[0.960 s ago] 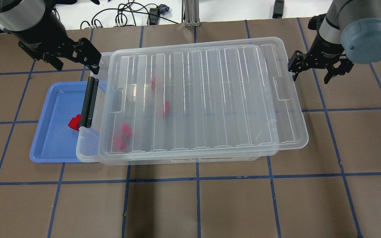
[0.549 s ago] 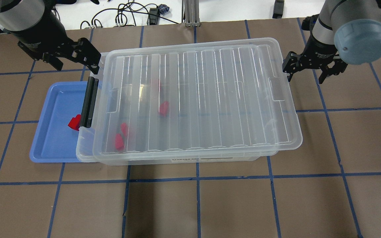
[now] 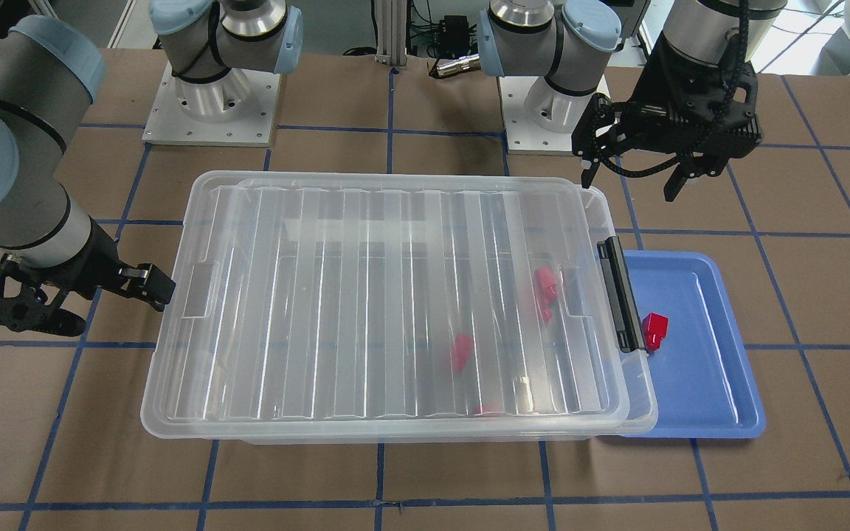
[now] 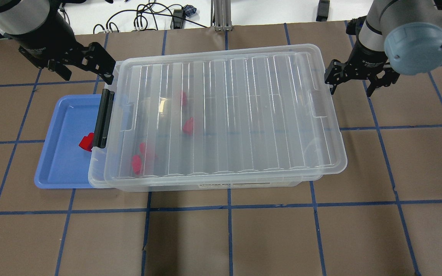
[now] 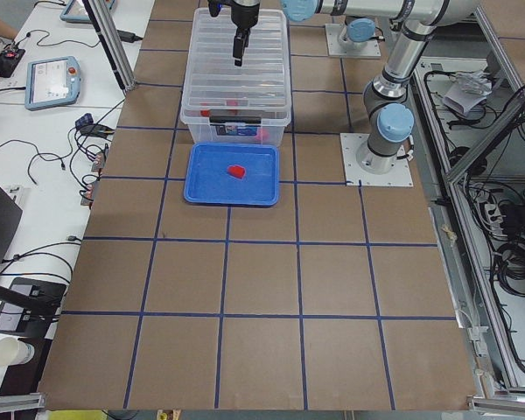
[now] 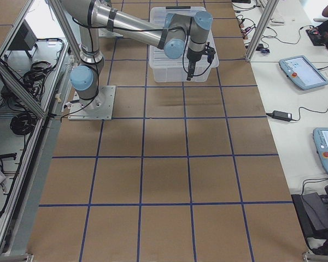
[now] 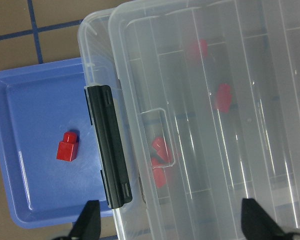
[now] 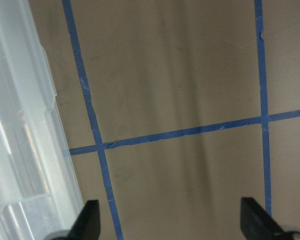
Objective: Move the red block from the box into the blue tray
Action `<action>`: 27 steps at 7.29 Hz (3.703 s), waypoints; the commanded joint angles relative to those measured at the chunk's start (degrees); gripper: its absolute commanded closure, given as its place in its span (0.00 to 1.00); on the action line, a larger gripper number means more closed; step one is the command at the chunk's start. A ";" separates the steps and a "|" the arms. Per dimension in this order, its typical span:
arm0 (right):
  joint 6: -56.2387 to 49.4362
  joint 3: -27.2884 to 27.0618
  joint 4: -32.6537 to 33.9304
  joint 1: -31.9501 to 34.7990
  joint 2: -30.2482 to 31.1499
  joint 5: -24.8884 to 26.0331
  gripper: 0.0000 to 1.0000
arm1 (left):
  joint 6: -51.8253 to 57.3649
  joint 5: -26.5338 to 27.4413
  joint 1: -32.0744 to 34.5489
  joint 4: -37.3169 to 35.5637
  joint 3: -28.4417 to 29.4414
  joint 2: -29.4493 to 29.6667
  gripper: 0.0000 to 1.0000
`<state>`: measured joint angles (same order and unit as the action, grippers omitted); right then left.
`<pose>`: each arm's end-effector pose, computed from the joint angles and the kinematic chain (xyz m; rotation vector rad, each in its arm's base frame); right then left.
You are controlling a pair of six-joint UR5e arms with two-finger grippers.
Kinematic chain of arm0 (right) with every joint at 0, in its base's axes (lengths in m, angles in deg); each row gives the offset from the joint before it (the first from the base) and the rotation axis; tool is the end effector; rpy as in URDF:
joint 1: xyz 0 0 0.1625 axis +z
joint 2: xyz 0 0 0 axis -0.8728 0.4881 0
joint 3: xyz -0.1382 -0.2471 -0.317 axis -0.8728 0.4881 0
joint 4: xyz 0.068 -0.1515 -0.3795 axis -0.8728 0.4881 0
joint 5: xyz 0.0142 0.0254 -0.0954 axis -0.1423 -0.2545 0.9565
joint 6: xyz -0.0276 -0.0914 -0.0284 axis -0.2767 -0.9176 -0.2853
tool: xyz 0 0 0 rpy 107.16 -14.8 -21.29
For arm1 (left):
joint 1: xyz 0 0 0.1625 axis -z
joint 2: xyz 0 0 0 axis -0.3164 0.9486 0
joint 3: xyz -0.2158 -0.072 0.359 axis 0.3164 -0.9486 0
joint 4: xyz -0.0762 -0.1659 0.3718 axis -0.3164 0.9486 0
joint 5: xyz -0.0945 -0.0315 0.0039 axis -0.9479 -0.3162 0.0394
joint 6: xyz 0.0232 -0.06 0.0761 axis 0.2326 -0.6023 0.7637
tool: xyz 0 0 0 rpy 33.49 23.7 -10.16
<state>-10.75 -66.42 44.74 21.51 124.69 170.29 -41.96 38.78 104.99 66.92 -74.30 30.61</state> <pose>0.0523 -0.5793 0.3542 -0.2366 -3.0962 -0.1103 -0.1060 -0.4951 0.5234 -0.2632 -3.1171 0.1653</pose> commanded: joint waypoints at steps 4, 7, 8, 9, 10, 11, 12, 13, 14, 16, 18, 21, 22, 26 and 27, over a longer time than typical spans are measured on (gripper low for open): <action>0.04 0.39 0.03 0.23 -0.07 -1.32 0.00 | 0.07 -0.03 -0.24 -0.28 -0.04 0.09 0.00; -1.01 1.70 -0.14 -0.12 1.94 -0.45 0.00 | 0.07 -0.03 -0.24 -0.11 -0.21 -0.17 0.00; -0.93 2.93 -1.28 0.05 4.39 -0.27 0.00 | 0.07 -0.03 -0.24 -0.20 -0.21 -0.17 0.00; -0.32 3.55 -4.94 0.14 7.02 -0.71 0.00 | 0.07 -0.03 -0.24 -0.28 -0.21 0.00 0.00; -0.05 4.86 -9.15 0.23 10.01 -0.80 0.00 | 0.07 -0.03 -0.24 -0.28 -0.21 -0.09 0.00; -0.05 5.57 -13.81 0.49 12.13 -1.32 0.00 | 0.07 -0.03 -0.24 -0.20 -0.13 -0.17 0.00; -0.05 5.49 -15.16 3.10 12.58 -1.32 0.00 | 0.07 -0.03 -0.15 -0.11 0.05 -0.17 0.00; 0.21 5.05 -14.48 7.39 12.06 -0.98 0.00 | 0.07 -0.03 -0.15 -0.11 0.05 -0.17 0.00; 0.91 4.96 -14.38 8.48 11.97 -0.71 0.00 | 0.07 -0.03 -0.15 0.15 -0.12 -0.35 0.00; 0.74 5.57 -14.91 7.96 12.85 -1.06 0.00 | 0.07 -0.03 -0.23 0.07 -0.12 -0.26 0.00; 0.66 5.58 -14.91 7.70 13.20 -1.06 0.00 | 0.07 0.06 -0.15 0.15 -0.13 -0.26 0.00; -0.40 5.49 -14.91 7.26 14.08 -1.15 0.00 | -0.02 -0.03 -0.15 0.42 0.14 -0.26 0.00; -0.40 5.40 -14.91 7.26 14.60 -0.89 0.00 | -0.02 0.06 -0.15 0.59 0.14 -0.26 0.00; 0.04 5.23 -15.09 7.43 15.49 -1.06 0.00 | -0.02 0.06 -0.15 1.91 0.49 -0.70 0.00; 0.04 5.23 -15.09 7.35 15.49 -1.06 0.00 | -0.02 0.06 -0.15 2.35 1.01 -0.35 0.00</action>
<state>-10.75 -61.12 29.70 28.83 140.06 169.23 -41.98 38.84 104.84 68.86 -73.67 30.06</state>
